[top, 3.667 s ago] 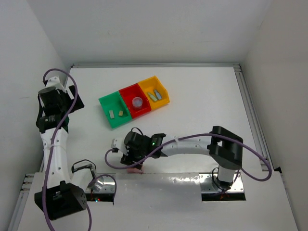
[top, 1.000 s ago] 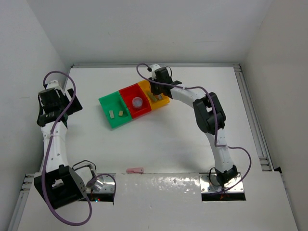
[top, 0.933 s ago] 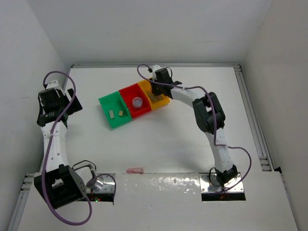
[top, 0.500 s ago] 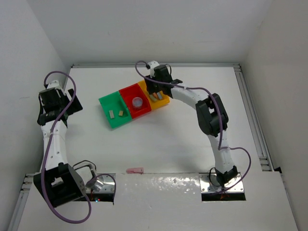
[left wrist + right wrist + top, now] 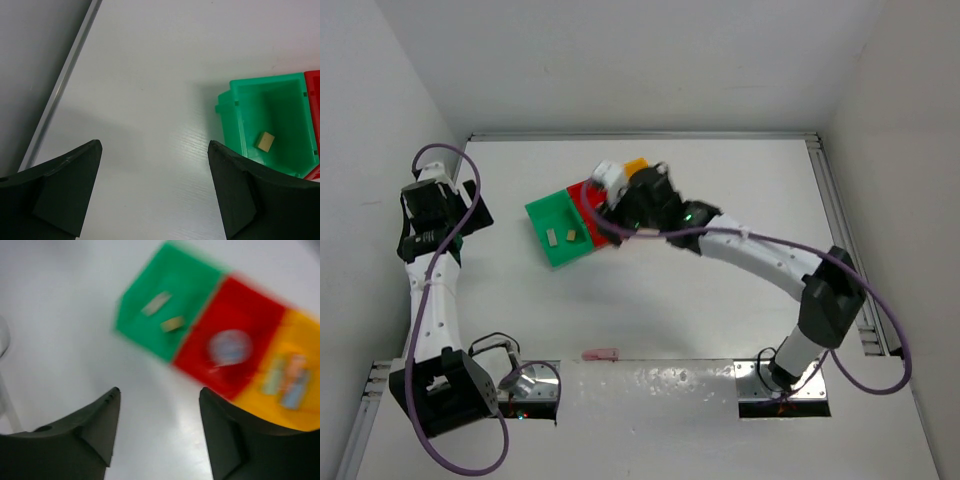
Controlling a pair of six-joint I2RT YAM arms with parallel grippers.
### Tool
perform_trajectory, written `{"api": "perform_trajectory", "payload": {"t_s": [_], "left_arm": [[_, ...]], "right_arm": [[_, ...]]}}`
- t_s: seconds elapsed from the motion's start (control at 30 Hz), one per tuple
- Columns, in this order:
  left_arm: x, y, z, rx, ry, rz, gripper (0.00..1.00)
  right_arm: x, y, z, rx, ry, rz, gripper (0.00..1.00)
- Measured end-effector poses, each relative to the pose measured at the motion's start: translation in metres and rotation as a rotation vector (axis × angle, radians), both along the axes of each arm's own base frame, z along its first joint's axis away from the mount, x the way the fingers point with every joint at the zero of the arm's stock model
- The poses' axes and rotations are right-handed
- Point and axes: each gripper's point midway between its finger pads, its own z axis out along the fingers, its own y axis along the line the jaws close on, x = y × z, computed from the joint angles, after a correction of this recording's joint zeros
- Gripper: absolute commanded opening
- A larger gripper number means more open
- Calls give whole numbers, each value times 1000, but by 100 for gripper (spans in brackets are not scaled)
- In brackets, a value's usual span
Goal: Sort the stationery into containers
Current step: Move the pen to the center of the board, then pick up the pen from the center of the board.
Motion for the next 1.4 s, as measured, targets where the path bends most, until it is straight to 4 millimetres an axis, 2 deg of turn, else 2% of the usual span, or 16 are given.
{"api": "perform_trajectory", "payload": {"t_s": [0.07, 0.13, 0.17, 0.23, 0.3, 0.37, 0.53, 0.77, 0.87, 0.9, 0.97, 1.1, 1.17, 1.23, 1.4], "left_arm": [[0, -3, 4, 5, -13, -8, 85], [-1, -6, 9, 11, -28, -16, 85], [-1, -7, 12, 13, -37, -19, 85], [-3, -9, 18, 22, -57, -22, 86], [-4, -11, 24, 30, -77, -26, 86], [-6, -13, 29, 35, -91, -31, 86], [-9, -19, 39, 45, -123, -46, 86], [-12, -21, 45, 51, -141, -50, 86], [-14, -22, 46, 52, -143, -50, 86], [-14, -22, 46, 52, -143, -50, 86], [-15, -22, 46, 52, -144, -49, 86], [-15, -22, 46, 52, -143, -45, 86], [-16, -22, 43, 49, -136, -44, 86], [-17, -22, 39, 45, -128, -44, 86], [-16, -22, 34, 41, -114, -44, 86]], "right_arm": [[-64, 33, -39, -89, 72, 169, 66], [-131, 52, -88, -200, 158, 326, 67], [-159, 54, -109, -249, 197, 384, 67], [-212, 45, -151, -353, 269, 469, 66], [-242, 34, -173, -414, 307, 502, 65], [-257, 33, -181, -434, 320, 509, 62], [-266, 49, -191, -384, 325, 467, 55], [-261, 38, -228, -440, 341, 361, 44], [-254, 40, -228, -437, 308, 323, 37], [-252, 38, -230, -442, 296, 308, 31], [-247, 37, -231, -442, 272, 275, 25], [-235, 35, -230, -432, 219, 212, 21], [-227, 33, -229, -434, 200, 180, 13], [-220, 31, -229, -435, 195, 156, 0], [-201, 26, -228, -432, 199, 114, 0]]}}
